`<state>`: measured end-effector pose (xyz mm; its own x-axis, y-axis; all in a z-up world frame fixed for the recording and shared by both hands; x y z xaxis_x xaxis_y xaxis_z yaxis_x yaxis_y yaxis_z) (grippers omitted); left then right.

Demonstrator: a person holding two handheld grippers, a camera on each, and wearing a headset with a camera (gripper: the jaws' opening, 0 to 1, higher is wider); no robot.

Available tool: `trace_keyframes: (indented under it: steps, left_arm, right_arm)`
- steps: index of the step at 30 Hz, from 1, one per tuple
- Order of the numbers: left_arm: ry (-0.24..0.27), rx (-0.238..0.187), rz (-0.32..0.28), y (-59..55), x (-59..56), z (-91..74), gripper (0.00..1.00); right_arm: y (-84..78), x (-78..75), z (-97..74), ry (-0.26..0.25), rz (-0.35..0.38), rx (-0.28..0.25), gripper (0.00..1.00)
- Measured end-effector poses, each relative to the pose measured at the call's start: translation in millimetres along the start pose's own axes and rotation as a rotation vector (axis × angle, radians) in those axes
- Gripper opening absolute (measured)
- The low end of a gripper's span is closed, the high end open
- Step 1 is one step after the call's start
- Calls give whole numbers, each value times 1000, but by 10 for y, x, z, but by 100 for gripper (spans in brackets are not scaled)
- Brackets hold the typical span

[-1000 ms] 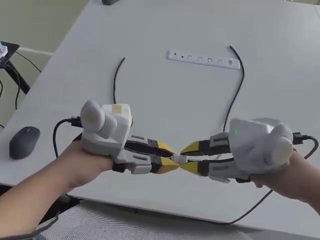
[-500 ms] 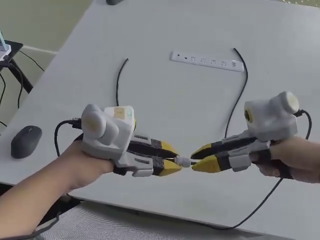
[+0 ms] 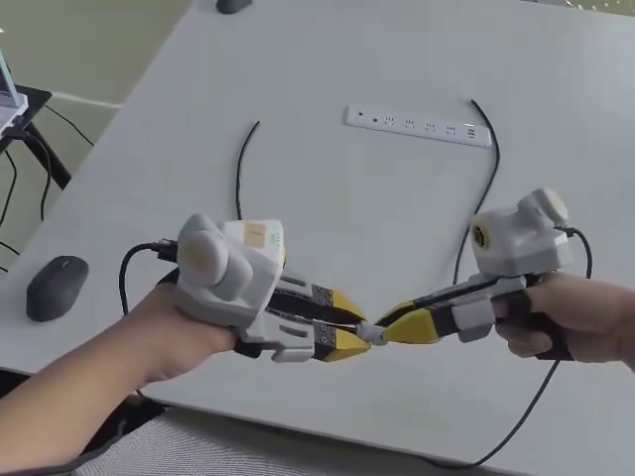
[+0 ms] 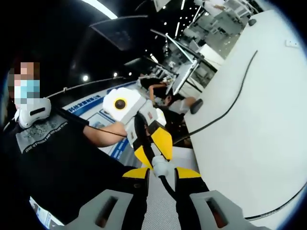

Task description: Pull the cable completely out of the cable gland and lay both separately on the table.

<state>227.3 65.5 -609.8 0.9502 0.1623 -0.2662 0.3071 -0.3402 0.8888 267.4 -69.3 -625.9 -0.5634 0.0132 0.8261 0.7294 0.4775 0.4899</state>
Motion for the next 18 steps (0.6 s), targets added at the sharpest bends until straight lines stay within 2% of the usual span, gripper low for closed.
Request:
trace_keyframes:
  steps: [8,10,13,14,16,18]
  left_arm:
    - [-4,6,-5,-7,17,0,15]
    - [2,12,-2,-21,20,-2,15]
    - [2,10,-22,-42,29,-8,15]
    - [4,10,-22,-50,32,-9,15]
    - [3,9,-34,-59,36,-16,15]
    - [7,7,-39,-61,38,-31,15]
  right_arm:
    - [-10,-2,35,14,-7,2,9]
    - [-11,-6,45,3,-24,5,9]
    - [-1,8,57,-26,-82,12,9]
    - [9,8,57,-54,-135,16,9]
    - [13,36,64,-80,-174,26,9]
    - [29,72,81,-142,-252,38,8]
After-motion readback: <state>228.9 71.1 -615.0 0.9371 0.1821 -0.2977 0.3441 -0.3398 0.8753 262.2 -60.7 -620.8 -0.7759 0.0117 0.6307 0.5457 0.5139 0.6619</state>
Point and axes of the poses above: the centre of the closed fingertips' face, and the gripper's own axes: z roughly forward along the fingers, x roughly to its left, y roughly out of its top, the point moved 8 cm from there along -z, roughly backward along the fingers, and after that the axes turned 7 degrees about -y, right-handed, at the moved point
